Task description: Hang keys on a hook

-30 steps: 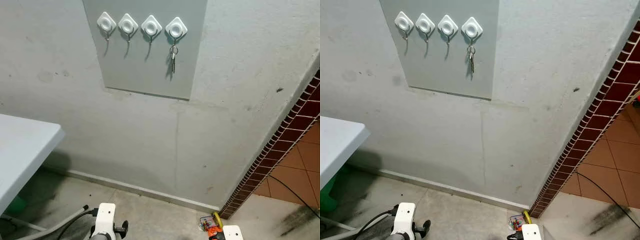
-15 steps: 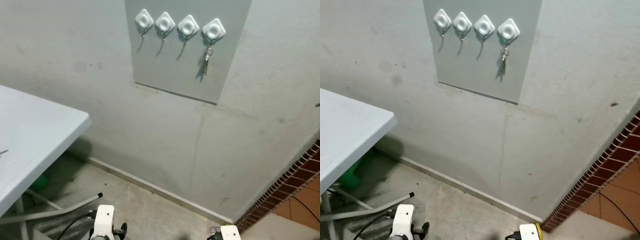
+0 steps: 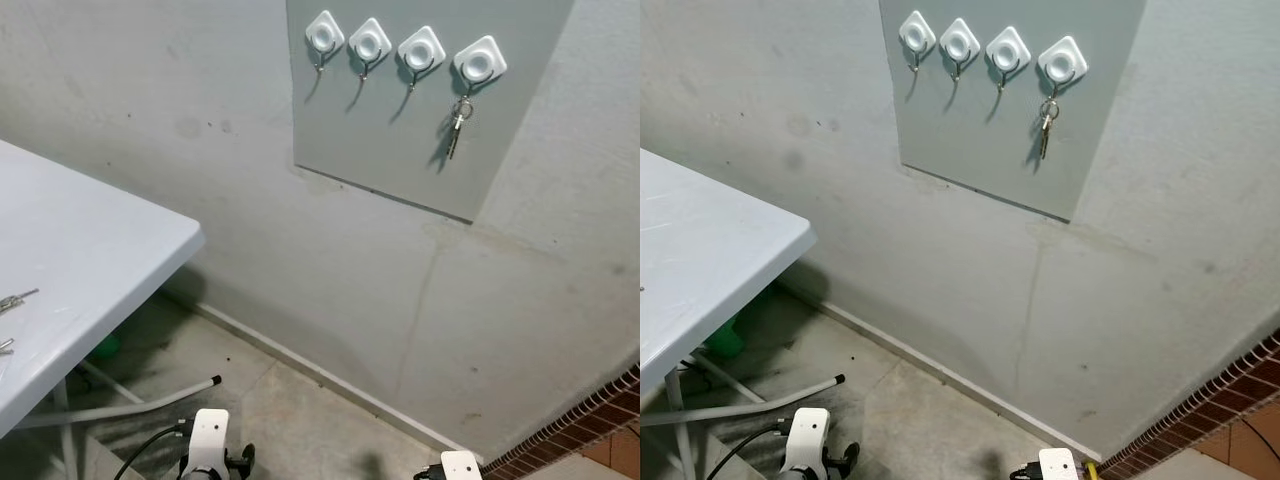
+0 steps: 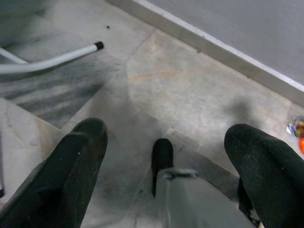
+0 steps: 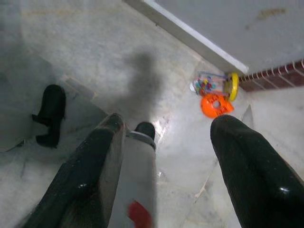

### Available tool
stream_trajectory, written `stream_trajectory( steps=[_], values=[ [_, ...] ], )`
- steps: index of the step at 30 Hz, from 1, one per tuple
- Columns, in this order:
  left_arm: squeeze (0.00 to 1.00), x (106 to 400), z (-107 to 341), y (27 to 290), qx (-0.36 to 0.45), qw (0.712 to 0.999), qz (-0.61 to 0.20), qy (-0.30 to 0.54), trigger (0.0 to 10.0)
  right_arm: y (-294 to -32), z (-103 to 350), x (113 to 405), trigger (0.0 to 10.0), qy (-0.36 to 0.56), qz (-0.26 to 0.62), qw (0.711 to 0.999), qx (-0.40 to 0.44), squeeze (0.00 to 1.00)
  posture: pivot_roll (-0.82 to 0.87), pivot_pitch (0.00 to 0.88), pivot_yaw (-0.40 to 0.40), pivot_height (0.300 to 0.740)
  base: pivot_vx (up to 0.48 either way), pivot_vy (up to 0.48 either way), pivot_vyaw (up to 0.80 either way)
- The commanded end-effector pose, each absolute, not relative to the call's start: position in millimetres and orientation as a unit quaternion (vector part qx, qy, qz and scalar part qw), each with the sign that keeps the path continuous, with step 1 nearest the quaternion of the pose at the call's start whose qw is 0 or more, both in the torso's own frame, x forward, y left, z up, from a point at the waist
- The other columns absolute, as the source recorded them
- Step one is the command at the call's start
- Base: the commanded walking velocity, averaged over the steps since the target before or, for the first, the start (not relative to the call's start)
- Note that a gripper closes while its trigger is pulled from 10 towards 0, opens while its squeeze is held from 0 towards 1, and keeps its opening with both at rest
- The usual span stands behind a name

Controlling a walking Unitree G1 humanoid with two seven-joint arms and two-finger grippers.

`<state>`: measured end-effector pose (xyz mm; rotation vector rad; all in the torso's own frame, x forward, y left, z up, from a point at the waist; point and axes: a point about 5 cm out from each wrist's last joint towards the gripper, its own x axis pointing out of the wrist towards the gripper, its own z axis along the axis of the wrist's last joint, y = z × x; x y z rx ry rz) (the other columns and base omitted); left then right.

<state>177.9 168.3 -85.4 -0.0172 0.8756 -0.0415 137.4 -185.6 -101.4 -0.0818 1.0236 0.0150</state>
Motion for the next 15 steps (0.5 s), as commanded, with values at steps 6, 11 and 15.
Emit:
stream_trajectory(
  steps=[6, 11, 15],
  values=[
    [0.0, 176.3, -86.3, 169.2, -0.006, 0.903, -0.018, 0.429, 10.0, -187.4, -101.2, 137.6, 10.0, 0.491, 0.002, 0.871, -0.037, 0.0, 0.01, 0.0, 0.024, 0.74, 0.0, 0.0, 0.8],
    [0.0, 176.8, -86.1, 169.4, -0.005, 0.903, -0.018, 0.428, 10.0, -187.3, -101.1, 138.1, 10.0, 0.49, 0.002, 0.871, -0.037, 0.0, 0.01, 0.0, 0.023, 0.74, 0.0, 0.0, 0.8],
    [0.0, 176.9, -86.1, 169.5, -0.005, 0.903, -0.018, 0.429, 10.0, -187.3, -101.0, 138.4, 10.0, 0.49, 0.002, 0.871, -0.036, 0.0, 0.01, 0.0, 0.024, 0.74, 0.0, 0.0, 0.8]
  ],
)
